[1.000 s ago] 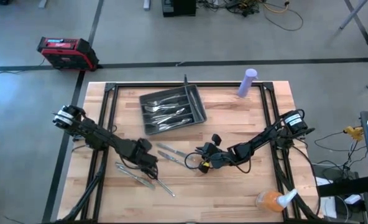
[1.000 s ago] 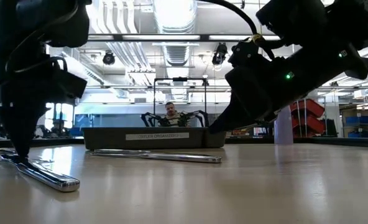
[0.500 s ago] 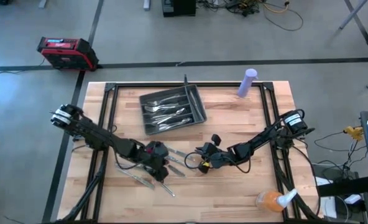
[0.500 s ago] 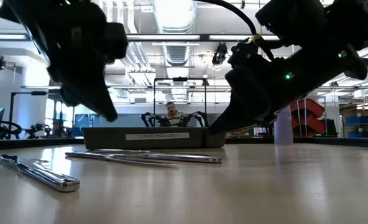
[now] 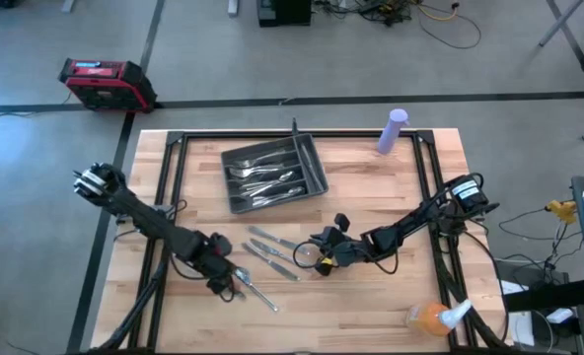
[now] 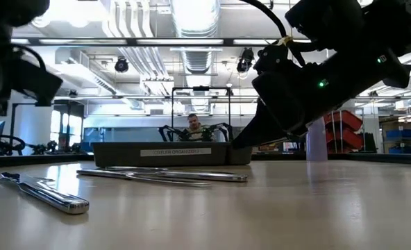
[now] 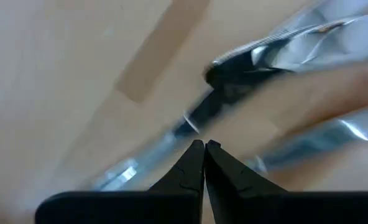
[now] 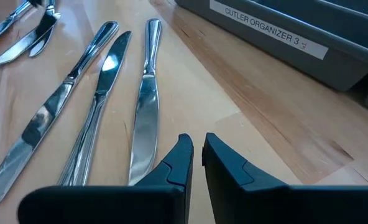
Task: Sort silverware
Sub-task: Adjust the knives on the table
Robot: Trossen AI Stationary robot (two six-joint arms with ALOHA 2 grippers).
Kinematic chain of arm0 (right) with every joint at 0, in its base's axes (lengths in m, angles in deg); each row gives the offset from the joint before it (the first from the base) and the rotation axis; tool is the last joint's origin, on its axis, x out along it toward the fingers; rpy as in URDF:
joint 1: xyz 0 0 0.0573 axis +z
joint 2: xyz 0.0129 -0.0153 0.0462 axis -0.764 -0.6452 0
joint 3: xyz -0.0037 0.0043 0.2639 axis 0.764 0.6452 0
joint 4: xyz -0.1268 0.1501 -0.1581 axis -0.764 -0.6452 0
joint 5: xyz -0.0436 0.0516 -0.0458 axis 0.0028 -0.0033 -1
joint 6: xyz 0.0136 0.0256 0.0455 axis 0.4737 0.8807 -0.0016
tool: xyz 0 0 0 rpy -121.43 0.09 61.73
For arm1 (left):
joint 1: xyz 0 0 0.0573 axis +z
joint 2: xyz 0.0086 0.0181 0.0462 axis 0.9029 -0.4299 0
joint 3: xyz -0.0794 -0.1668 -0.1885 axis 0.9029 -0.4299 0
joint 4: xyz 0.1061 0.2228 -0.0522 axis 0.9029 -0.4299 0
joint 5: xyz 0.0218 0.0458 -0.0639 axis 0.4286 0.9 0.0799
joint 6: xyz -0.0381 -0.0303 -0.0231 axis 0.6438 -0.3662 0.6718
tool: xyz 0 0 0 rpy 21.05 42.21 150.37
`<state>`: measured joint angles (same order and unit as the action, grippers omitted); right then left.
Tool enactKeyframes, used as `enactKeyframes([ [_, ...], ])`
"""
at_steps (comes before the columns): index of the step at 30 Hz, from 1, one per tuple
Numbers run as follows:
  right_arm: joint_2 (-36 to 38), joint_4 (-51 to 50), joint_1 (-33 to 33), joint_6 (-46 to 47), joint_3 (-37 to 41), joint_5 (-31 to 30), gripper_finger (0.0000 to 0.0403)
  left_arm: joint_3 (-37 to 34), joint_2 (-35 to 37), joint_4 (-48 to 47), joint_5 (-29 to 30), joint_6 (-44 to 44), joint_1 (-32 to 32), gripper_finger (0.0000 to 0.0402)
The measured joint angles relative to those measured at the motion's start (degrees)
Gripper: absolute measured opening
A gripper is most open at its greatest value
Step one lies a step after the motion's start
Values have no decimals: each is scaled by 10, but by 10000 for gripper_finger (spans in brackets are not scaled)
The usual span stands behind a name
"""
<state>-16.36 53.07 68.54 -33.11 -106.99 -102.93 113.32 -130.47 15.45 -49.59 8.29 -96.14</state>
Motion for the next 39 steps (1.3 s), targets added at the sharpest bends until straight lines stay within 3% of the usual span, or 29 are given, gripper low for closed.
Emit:
enactKeyframes([
  [6, 0, 5, 1, 5, 0, 1, 23, -10, -35, 88, 43, -108, 20, 0],
  [10, 0, 9, 1, 7, 0, 4, 24, 15, -50, 158, 145, -168, 29, 0],
  [13, 0, 9, 1, 15, 0, 5, 23, 43, -42, 127, 163, -184, 30, 0],
  [16, 0, 8, 1, 21, 0, 5, 24, 66, -41, 21, 164, -156, 28, 0],
  [22, 0, 8, 5, 23, 0, 5, 24, 52, -44, -66, 145, -111, 31, 0],
  [26, 0, 8, 5, 32, 0, 5, 23, 27, -48, 36, 130, -133, 36, 0],
  [30, 0, 8, 5, 32, 0, 5, 24, 11, -50, 183, 138, -224, 60, 0],
  [35, 0, 9, 8, 34, 0, 5, 23, 12, -50, 337, 233, -380, 105, 0],
  [39, 0, 11, 14, 39, 0, 5, 23, 38, -41, 324, 215, -441, 116, 0],
])
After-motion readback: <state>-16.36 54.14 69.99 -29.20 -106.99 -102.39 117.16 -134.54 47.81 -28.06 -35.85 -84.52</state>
